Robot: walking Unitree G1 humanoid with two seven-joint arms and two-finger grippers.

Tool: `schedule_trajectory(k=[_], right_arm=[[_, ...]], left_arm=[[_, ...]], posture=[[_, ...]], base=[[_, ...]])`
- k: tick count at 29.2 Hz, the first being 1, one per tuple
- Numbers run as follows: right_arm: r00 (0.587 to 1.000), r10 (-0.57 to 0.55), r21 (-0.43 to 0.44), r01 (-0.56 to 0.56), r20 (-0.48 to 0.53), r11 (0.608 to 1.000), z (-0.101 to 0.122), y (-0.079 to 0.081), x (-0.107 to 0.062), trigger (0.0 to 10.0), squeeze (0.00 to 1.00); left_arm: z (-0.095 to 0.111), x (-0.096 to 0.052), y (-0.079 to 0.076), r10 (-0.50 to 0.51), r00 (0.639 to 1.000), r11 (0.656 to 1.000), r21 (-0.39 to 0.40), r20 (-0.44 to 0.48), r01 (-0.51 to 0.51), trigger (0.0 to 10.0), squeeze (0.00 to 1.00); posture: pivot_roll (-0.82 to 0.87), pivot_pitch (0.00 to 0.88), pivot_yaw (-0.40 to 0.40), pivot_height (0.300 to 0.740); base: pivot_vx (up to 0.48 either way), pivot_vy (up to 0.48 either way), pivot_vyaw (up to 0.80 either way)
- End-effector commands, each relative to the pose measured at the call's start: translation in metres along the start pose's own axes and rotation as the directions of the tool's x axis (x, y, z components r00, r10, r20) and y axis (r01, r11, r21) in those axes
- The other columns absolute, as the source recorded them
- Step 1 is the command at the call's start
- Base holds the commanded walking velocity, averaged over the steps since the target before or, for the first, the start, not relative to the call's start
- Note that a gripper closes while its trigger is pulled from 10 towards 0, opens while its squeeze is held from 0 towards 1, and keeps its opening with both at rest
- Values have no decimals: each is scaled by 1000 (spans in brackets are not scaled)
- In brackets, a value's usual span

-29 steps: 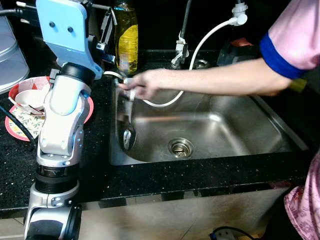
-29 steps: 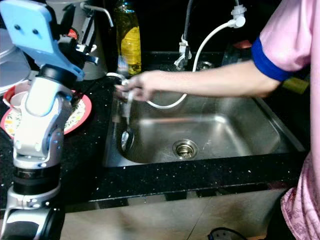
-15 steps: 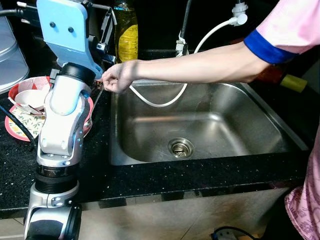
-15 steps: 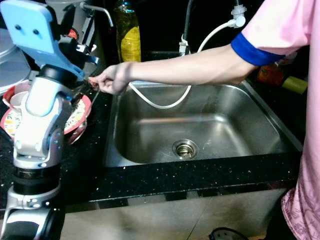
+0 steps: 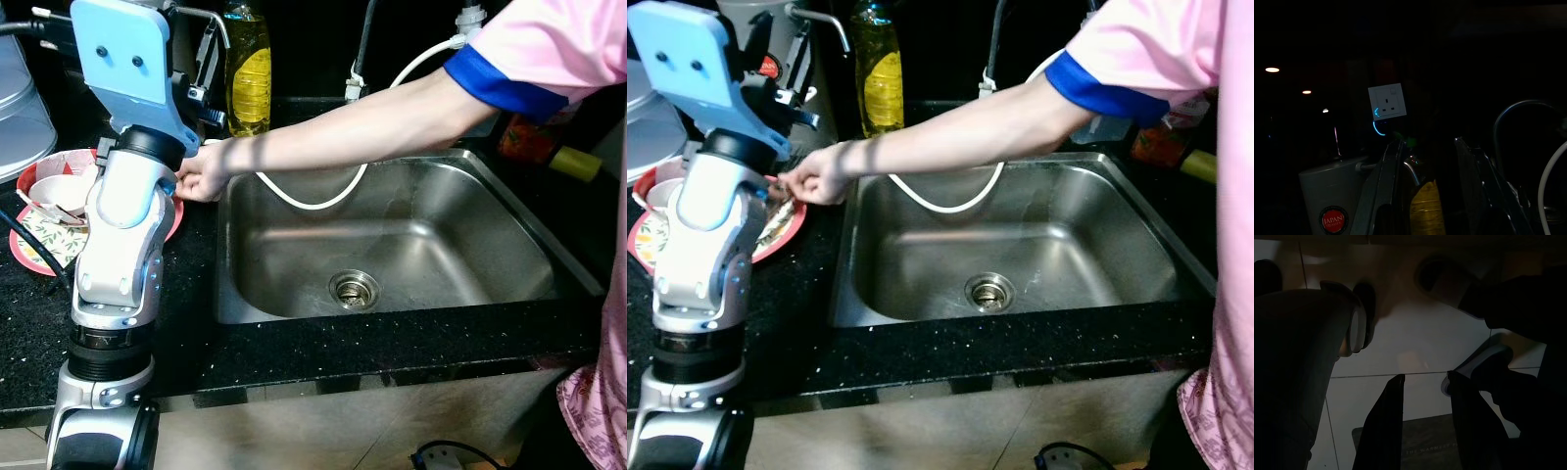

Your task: Kitchen organization

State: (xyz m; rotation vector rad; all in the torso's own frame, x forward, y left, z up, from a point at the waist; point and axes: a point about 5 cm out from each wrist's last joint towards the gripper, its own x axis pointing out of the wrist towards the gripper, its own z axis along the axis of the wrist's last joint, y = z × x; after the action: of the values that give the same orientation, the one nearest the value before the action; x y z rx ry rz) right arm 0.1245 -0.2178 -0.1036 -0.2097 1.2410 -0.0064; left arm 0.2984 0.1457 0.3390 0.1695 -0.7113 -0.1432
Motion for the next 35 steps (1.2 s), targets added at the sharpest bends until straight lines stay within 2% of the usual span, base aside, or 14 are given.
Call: schedule_trajectory(k=[1,17,26,35], right_arm=[[1000,3,-8,-3,-3,1000,-3,1,0,10000,0],[1000,2,1,-2,-14,1000,-9,3,0,10000,0],[1000,-7,-2,7,-8,1000,-6,-2,0,10000,0],[1000,-1,1,1,-10,1000,-7,2,0,10000,0]], left_arm=[[-1,0,-2,-3,1000,1000,7,-6,3,10000,0],[-2,1,-4,-12,1000,1000,-1,-6,12,10000,0],[-3,0,-4,-5,1000,1000,0,-9,5,10000,0],[-3,1,-4,-8,1000,1000,0,-9,8,10000,0]], posture=[[227,0,-39,740],[219,0,-32,740],[219,0,-36,740],[216,0,-31,740]], base=[[0,0,0],[0,0,0],[0,0,0],[0,0,0]])
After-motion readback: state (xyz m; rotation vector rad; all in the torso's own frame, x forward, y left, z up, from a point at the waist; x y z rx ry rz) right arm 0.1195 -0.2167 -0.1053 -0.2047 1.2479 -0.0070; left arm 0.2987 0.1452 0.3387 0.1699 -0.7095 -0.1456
